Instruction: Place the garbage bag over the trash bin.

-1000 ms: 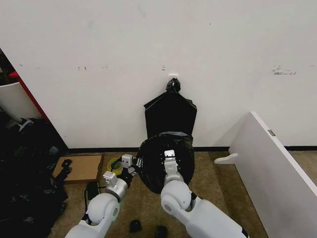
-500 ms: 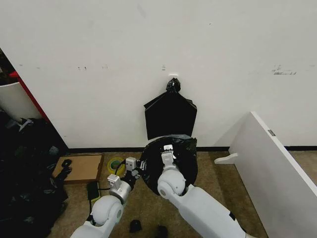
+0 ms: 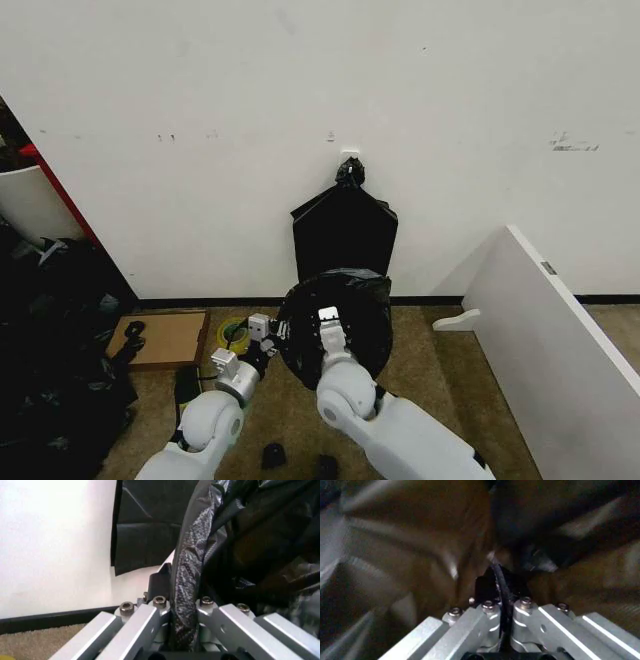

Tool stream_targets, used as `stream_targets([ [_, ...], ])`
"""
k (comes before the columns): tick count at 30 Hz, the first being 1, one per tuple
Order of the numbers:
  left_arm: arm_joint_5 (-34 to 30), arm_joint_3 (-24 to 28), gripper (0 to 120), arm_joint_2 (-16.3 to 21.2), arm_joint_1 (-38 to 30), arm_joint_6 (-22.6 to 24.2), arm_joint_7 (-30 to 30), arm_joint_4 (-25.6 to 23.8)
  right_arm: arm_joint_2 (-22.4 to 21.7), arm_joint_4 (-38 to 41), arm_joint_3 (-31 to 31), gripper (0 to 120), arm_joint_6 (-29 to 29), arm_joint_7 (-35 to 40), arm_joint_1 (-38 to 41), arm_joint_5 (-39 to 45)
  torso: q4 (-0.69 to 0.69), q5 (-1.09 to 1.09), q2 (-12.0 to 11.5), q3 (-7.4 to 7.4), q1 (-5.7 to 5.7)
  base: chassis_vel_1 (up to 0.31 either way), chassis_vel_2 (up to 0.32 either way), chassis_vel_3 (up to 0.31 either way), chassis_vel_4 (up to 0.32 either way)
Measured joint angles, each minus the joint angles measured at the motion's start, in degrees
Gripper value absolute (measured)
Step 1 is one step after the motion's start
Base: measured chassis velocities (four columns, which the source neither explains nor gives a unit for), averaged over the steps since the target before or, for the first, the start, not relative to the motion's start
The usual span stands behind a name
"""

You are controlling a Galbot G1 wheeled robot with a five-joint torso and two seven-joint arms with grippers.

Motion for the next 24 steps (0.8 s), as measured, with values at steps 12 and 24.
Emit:
stream_targets([
  [12, 0.01, 1.58, 1, -0.20, 0.26, -0.62, 1.05, -0.42, 6.04, -12.01, 1.32, 0, 1.55, 0.91, 4.94, -4.62, 0.01, -0.01, 0.00, 0.00, 0.00, 0.000, 0.000, 0.000, 0.000],
  [24, 0.05, -0.47, 1, 1.13, 1.30, -3.81, 5.07, -0.58, 8.60, -18.22, 0.54, 0, 1.80, 1.18, 8.87, -6.55, 0.01, -0.01, 0.00, 0.01, 0.01, 0.000, 0.000, 0.000, 0.000],
])
